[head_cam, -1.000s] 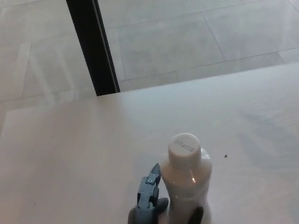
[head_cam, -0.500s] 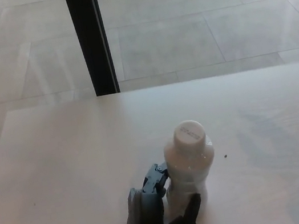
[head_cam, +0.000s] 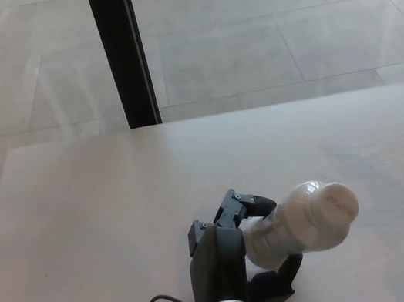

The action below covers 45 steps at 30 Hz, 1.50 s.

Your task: The robot uses its left hand to to lift the bottle kept on the middle of the desk and tilts it towards its right hand. It then uses its right hand to rotate its cap to open it and places the bottle and cap back on the desk

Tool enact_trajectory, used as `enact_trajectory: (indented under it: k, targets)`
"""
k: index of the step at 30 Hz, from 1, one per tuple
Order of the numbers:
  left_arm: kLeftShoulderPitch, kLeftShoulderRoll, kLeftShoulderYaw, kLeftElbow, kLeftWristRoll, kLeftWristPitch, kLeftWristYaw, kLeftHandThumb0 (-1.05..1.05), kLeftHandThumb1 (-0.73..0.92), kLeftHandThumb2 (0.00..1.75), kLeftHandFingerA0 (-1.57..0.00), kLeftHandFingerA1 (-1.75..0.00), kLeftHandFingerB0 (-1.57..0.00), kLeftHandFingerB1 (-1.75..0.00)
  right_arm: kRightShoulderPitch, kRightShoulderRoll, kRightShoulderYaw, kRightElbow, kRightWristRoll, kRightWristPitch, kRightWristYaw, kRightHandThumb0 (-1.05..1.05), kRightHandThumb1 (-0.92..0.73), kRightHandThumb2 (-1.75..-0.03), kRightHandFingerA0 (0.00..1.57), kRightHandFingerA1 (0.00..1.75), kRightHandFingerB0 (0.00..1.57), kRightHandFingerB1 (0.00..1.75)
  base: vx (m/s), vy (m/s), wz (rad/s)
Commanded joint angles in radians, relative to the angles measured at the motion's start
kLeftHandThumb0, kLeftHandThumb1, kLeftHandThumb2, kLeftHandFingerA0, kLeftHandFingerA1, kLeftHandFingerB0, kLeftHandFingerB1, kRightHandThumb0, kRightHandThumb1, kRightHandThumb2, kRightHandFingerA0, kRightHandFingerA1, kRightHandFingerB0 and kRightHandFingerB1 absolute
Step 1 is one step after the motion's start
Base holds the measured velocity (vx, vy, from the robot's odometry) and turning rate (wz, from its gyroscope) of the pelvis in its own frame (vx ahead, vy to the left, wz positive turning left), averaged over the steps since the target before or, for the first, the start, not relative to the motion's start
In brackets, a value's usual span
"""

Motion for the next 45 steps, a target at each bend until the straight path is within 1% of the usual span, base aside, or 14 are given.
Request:
enact_trajectory:
  k: [1,2,11,12,15,23,24,27,30,32,34,35,36,45]
  targets:
    - [-0.011,-0.11,0.033,-0.049,0.003,0.121,0.001,-0.11,0.53,1.35,-0.88,-1.75,-0.7,-1.75,0.051,-0.074,0.038,-0.014,-0.037,-0.007,0.084,-0.38,-0.6,-0.58,0.8,0.88,0.61,0.43,0.0,0.0,0.0]
    - [-0.01,-0.092,0.037,-0.065,0.005,0.123,-0.01,-0.09,0.54,1.33,-0.89,-1.75,-0.69,-1.75,0.062,-0.085,0.055,-0.013,-0.046,-0.006,0.093,-0.41,-0.48,-0.88,0.79,0.87,0.54,0.59,0.0,0.0,0.0]
    - [0.006,-0.027,0.064,-0.132,0.028,0.184,-0.059,-0.1,0.5,1.41,-0.91,-1.75,-0.75,-1.75,0.18,-0.172,0.208,-0.07,-0.151,-0.027,0.139,-0.46,-0.58,-0.58,0.87,0.77,0.63,0.4,0.0,0.0,0.0]
    - [0.011,-0.02,0.069,-0.15,0.034,0.227,-0.069,-0.12,0.49,1.38,-0.93,-1.75,-0.75,-1.73,0.202,-0.183,0.236,-0.081,-0.166,-0.03,0.151,-0.5,-0.49,-0.88,0.82,0.81,0.55,0.57,0.0,0.0,0.0]
    - [0.024,-0.018,0.075,-0.164,0.039,0.24,-0.075,-0.11,0.5,1.35,-0.93,-1.75,-0.76,-1.69,0.226,-0.205,0.256,-0.09,-0.187,-0.057,0.158,-0.5,-0.5,-0.88,0.8,0.83,0.54,0.57,0.0,0.0,0.0]
    - [0.038,0.027,0.083,-0.195,0.07,0.27,-0.114,-0.06,0.54,1.33,-0.89,-1.75,-0.8,-1.54,0.205,-0.217,0.291,-0.129,-0.215,-0.01,0.169,-0.53,-0.49,-0.86,0.77,0.86,0.48,0.53,0.0,0.0,0.0]
    - [0.045,0.028,0.089,-0.192,0.064,0.256,-0.115,-0.04,0.52,1.39,-0.89,-1.75,-0.81,-1.54,0.176,-0.202,0.292,-0.149,-0.224,0.009,0.152,-0.48,-0.59,-0.58,0.82,0.87,0.54,0.37,0.0,0.0,0.0]
    - [0.06,0.024,0.095,-0.202,0.057,0.261,-0.128,-0.04,0.52,1.37,-0.88,-1.75,-0.81,-1.54,0.159,-0.182,0.292,-0.16,-0.243,0.009,0.133,-0.48,-0.46,-0.88,0.78,0.83,0.44,0.54,0.0,0.0,0.0]
    - [0.067,0.008,0.105,-0.208,0.054,0.278,-0.127,-0.07,0.56,1.27,-0.85,-1.75,-0.73,-1.68,0.122,-0.153,0.287,-0.164,-0.256,0.041,0.114,-0.54,-0.58,-0.58,0.88,0.81,0.51,0.36,0.0,0.0,0.0]
    - [0.067,0.011,0.1,-0.204,0.065,0.275,-0.126,-0.14,0.58,1.2,-1.14,-1.48,-0.96,-1.32,0.104,-0.133,0.286,-0.167,-0.273,0.067,0.098,-0.56,-0.57,-0.58,0.89,0.81,0.49,0.36,0.0,0.0,0.0]
    - [0.063,0.01,0.099,-0.194,0.068,0.265,-0.124,-0.09,0.6,1.22,-0.83,-1.75,-0.75,-1.58,0.095,-0.12,0.28,-0.169,-0.28,0.085,0.097,-0.57,-0.57,-0.58,0.89,0.82,0.47,0.36,0.0,0.0,0.0]
    - [0.06,0.009,0.099,-0.192,0.07,0.268,-0.124,-0.15,0.58,1.21,-1.15,-1.49,-0.97,-1.33,0.089,-0.111,0.278,-0.164,-0.274,0.088,0.098,-0.56,-0.56,-0.58,0.88,0.84,0.46,0.36,0.0,0.0,0.0]
    - [0.058,0.005,0.102,-0.192,0.068,0.272,-0.124,-0.08,0.6,1.22,-0.84,-1.75,-0.72,-1.66,0.087,-0.107,0.276,-0.162,-0.273,0.091,0.099,-0.61,-0.46,-0.83,0.88,0.88,0.38,0.49,0.0,0.0,0.0]
    - [0.041,-0.005,0.102,-0.171,0.081,0.261,-0.103,-0.09,0.5,1.43,-0.89,-1.75,-0.81,-1.55,0.104,-0.099,0.309,-0.15,-0.296,0.084,0.124,-0.55,-0.57,-0.58,0.88,0.95,0.47,0.36,0.0,0.0,0.0]
